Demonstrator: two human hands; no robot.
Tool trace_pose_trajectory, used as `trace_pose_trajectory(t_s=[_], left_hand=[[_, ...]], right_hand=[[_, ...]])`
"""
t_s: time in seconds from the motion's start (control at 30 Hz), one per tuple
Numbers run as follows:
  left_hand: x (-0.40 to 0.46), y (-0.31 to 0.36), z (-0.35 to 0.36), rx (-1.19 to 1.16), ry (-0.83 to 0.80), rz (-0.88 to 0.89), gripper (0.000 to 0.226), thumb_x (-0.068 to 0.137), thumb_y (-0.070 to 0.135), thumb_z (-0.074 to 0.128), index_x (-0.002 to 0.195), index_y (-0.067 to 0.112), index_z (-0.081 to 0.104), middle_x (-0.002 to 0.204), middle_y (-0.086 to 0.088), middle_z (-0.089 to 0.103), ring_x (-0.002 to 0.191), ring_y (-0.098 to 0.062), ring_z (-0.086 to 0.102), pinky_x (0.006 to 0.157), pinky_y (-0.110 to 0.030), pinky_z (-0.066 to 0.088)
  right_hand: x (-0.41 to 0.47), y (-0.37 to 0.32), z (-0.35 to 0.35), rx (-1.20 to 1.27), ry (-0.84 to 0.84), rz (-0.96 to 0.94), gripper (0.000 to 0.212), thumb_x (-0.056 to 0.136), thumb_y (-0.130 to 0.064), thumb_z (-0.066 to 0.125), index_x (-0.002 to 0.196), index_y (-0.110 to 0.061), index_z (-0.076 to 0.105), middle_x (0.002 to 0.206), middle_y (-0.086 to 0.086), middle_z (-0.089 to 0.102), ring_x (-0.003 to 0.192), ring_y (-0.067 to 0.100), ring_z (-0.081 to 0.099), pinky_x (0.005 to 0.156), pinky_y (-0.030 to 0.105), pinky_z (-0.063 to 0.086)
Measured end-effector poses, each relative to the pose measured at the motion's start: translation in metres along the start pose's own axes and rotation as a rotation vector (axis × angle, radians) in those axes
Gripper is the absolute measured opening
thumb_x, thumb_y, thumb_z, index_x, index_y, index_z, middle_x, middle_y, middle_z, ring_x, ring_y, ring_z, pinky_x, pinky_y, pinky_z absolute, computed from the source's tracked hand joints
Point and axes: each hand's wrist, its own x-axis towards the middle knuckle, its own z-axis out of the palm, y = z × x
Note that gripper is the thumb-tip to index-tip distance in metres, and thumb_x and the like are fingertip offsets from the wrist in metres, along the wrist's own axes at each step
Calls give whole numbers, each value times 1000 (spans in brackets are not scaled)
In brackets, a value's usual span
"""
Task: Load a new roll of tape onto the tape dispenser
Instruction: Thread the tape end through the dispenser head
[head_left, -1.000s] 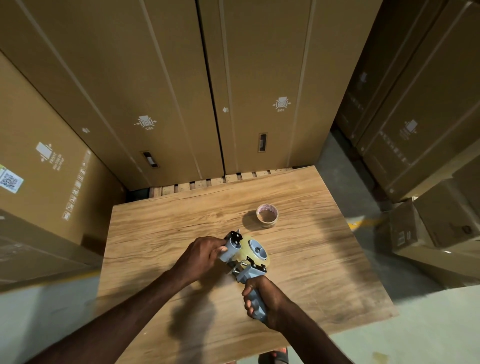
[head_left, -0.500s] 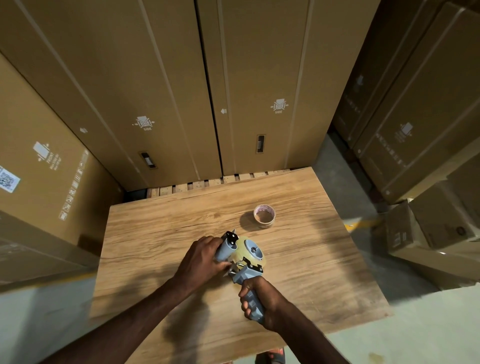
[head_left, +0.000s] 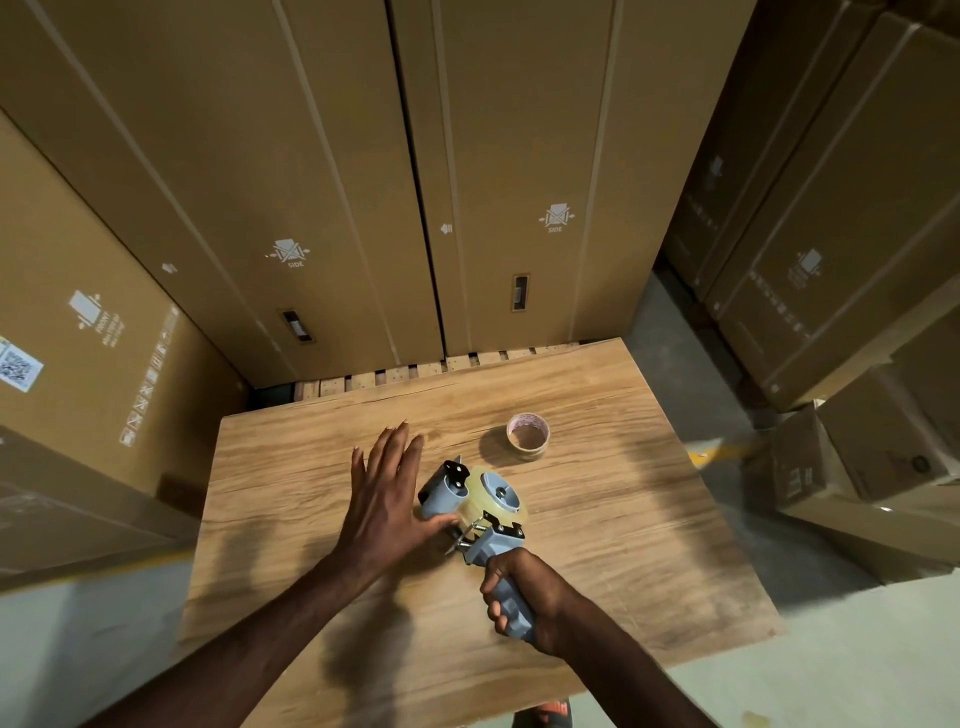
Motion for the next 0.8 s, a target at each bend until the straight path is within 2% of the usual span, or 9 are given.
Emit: trace_pose_trajectory(t_s=[0.07,0.13,0.2,0.27,0.37,0.43,0.5,0.6,0.8], left_hand=[[2,-1,-6,29,-13,0,133,62,93,55,161,18,11,171,-7,0,158,-25,-1,125,-59,5],[4,-1,-10,42,-18,1,136,61,95,53,162,18,6,171,-6,-7,157,-24,-7,125,-60,2],[3,-3,-10,44,-11,21,129,62,93,54,160,19,17,171,-8,2,158,-26,1,124,-62,9],[1,-5,-10,32,6,32,116,63,89,61,152,20,35,166,-10,22,153,-28,20,122,-57,23],[-6,-5,-9,-22,51,70,78,65,76,72,122,25,57,132,1,53,121,-21,49,99,-39,45],[-9,-6,-6,-76,59,109,56,70,67,77,104,26,61,109,8,59,103,-16,55,85,-34,46],[-12,-7,-4,-146,28,111,44,74,59,78,98,24,66,98,11,65,93,-13,60,82,-33,46],[-14,-7,-4,-220,-14,94,40,77,51,81,104,22,76,97,10,74,90,-10,65,87,-33,46],[-11,-3,-18,-352,-26,73,37,75,43,85,107,25,79,98,12,77,87,-4,64,85,-28,45]], right_hand=[[-1,0,1,10,-2,-10,18,73,1,54,64,-15,53,55,8,47,42,17,46,40,20,35],[-2,0,4,27,-13,-7,18,73,1,53,64,-14,53,56,8,47,41,17,46,39,20,35],[-2,0,5,28,-18,-2,17,72,1,54,64,-14,53,55,9,46,42,18,45,40,20,35],[-3,-1,6,28,-22,0,15,72,1,54,67,-14,54,55,9,47,42,17,45,39,19,35],[-2,-1,8,26,-29,16,13,72,1,54,75,-12,55,55,9,47,41,17,45,40,19,35],[-3,0,9,36,-33,24,14,72,1,54,77,-11,55,56,9,47,41,17,46,40,19,35],[-3,0,10,48,-36,31,13,73,1,54,77,-12,55,56,9,47,42,17,46,40,20,36],[-4,0,11,59,-33,37,14,74,1,54,72,-13,54,55,8,47,42,17,45,40,20,35],[-9,-4,11,46,-29,16,14,76,0,53,69,-11,54,55,11,47,40,18,44,39,20,34]])
